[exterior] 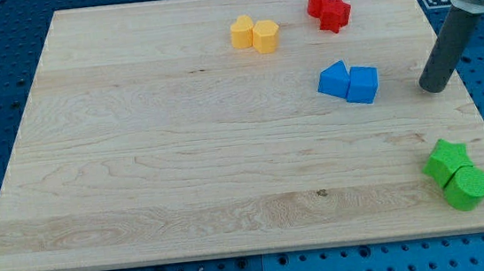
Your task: Push the blue cube along with blue triangle to the center
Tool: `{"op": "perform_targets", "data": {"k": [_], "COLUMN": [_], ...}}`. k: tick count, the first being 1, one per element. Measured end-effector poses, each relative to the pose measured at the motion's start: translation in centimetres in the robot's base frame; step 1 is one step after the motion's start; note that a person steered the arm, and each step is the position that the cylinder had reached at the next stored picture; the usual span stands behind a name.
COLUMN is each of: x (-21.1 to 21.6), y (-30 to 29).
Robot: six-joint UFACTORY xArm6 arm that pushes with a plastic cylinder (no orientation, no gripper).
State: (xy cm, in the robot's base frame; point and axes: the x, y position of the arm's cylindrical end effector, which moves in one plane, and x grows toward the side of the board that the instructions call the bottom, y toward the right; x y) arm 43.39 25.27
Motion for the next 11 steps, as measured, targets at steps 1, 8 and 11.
{"op": "perform_targets", "data": {"k": [1, 8, 11], "x": [0.0, -1.7, -1.7], "y": [0.0, -13.1, -25.9]}}
